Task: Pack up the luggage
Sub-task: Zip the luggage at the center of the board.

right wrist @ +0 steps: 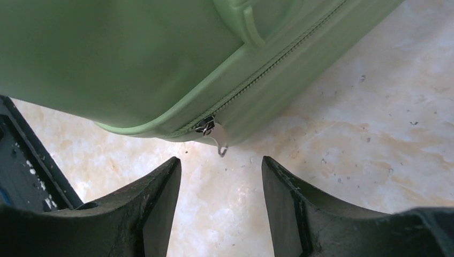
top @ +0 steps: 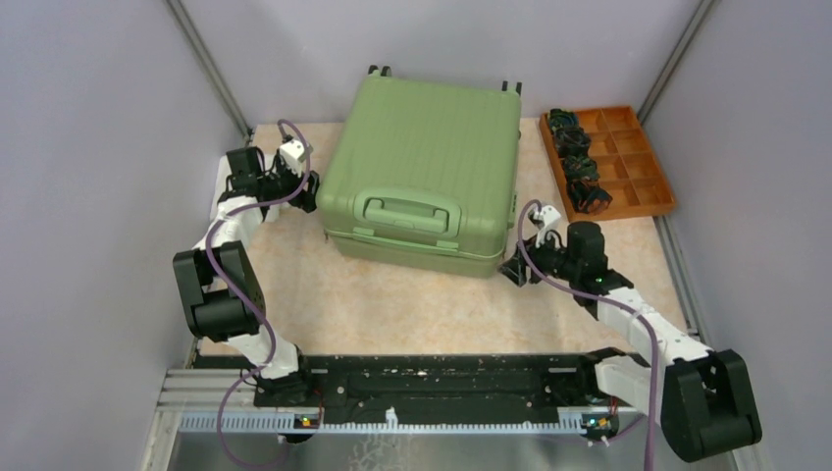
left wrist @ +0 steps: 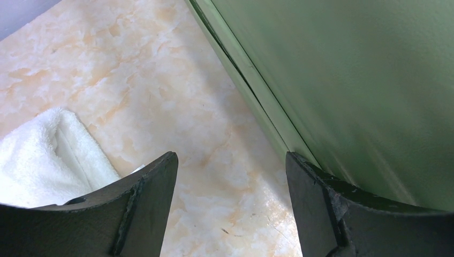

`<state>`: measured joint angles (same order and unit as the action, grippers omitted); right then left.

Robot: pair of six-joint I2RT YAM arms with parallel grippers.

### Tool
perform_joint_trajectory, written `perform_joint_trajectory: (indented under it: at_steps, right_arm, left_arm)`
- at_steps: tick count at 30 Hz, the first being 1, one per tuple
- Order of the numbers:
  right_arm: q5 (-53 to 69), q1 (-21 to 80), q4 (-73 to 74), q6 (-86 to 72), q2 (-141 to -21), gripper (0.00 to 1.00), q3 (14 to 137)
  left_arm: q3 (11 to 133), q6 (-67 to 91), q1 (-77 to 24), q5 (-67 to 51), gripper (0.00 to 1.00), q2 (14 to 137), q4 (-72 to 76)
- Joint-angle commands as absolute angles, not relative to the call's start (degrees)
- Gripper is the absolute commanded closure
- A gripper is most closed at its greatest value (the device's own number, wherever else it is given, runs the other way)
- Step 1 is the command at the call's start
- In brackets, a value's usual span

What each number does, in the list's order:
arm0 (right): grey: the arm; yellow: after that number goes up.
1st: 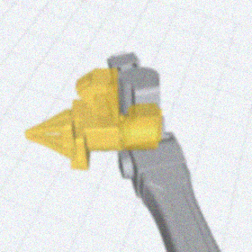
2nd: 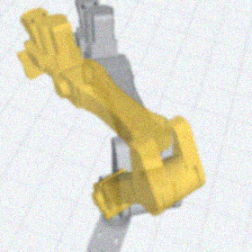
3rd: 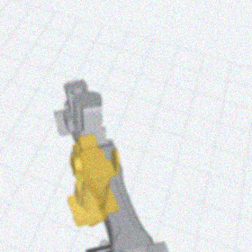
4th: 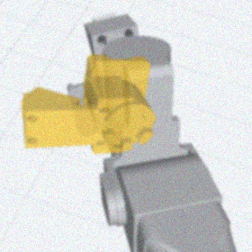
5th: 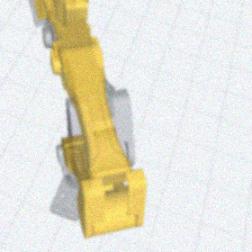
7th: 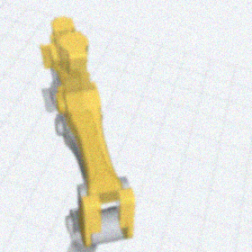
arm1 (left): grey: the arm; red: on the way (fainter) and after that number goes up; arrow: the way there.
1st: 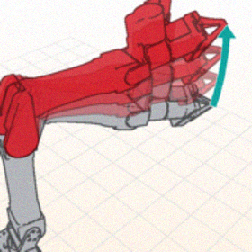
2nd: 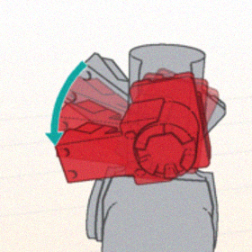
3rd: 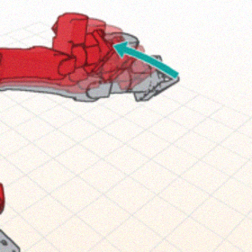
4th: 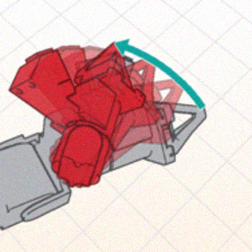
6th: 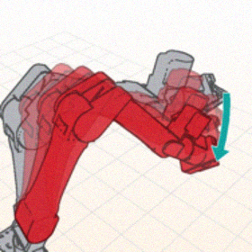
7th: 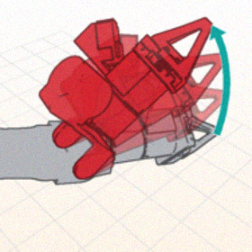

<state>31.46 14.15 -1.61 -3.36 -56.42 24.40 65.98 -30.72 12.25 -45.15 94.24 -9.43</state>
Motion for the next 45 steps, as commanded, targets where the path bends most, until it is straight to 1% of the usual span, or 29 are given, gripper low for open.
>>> perform_joint_trajectory:
  at_steps: [1,10,13,15,17,18,19,20,22,27,34,37,40,42,45]
  right_arm:
    - [35.39,14.58,-9.83,2.08,-60.21,0.42,26.36]
    - [39.80,14.56,-19.26,4.99,-63.47,0.42,25.14]
    - [41.58,14.59,-22.75,4.80,-64.69,0.44,24.39]
    - [41.89,14.55,-23.74,5.01,-64.86,0.48,24.26]
    - [42.11,14.59,-24.84,4.21,-64.54,0.55,23.80]
    - [42.10,14.61,-24.95,3.80,-64.25,0.61,23.62]
    - [41.76,14.67,-24.78,3.62,-63.73,0.69,23.34]
    - [40.65,14.78,-24.52,3.46,-63.13,0.80,23.09]
    - [38.58,15.06,-24.33,2.77,-60.96,0.99,22.62]
    - [35.40,15.35,-25.70,-0.35,-55.50,1.00,20.47]
    - [30.14,20.44,-19.61,-1.73,-49.15,1.00,20.24]
    - [24.07,26.40,-15.71,-1.00,-47.11,1.00,20.05]
    - [14.44,32.25,-14.92,-2.04,-44.34,1.00,18.64]
    - [9.15,35.23,-16.30,-4.96,-42.26,1.00,16.53]
    - [3.66,38.75,-22.12,-9.08,-39.14,1.00,13.02]
  left_arm:
    - [67.30,-30.61,12.18,-46.18,0.20,92.82,-7.17]
    - [67.08,-30.84,12.20,-46.67,0.20,92.90,-7.43]
    - [67.31,-30.89,12.18,-46.46,0.20,93.07,-7.75]
    - [67.41,-30.97,12.16,-46.28,0.20,93.09,-7.80]
    - [67.37,-31.03,12.20,-46.21,0.20,93.06,-7.89]
    - [67.33,-31.04,12.14,-46.27,0.20,93.00,-8.02]
    - [67.31,-31.07,12.16,-46.46,0.20,93.00,-8.11]
    - [67.13,-31.21,12.11,-46.62,0.20,92.99,-8.24]
    - [66.61,-31.41,11.95,-46.92,0.21,92.86,-8.39]
    - [64.25,-33.29,10.68,-46.27,0.23,92.02,-8.34]
    - [62.02,-32.06,9.32,-48.18,0.24,91.36,-7.89]
    - [60.35,-31.65,7.69,-48.38,0.24,89.86,-7.42]
    - [58.23,-31.39,5.48,-48.04,0.24,88.02,-7.15]
    - [56.86,-30.74,4.15,-47.91,0.25,87.03,-7.12]
    - [55.25,-29.34,2.58,-48.07,0.25,85.72,-7.07]
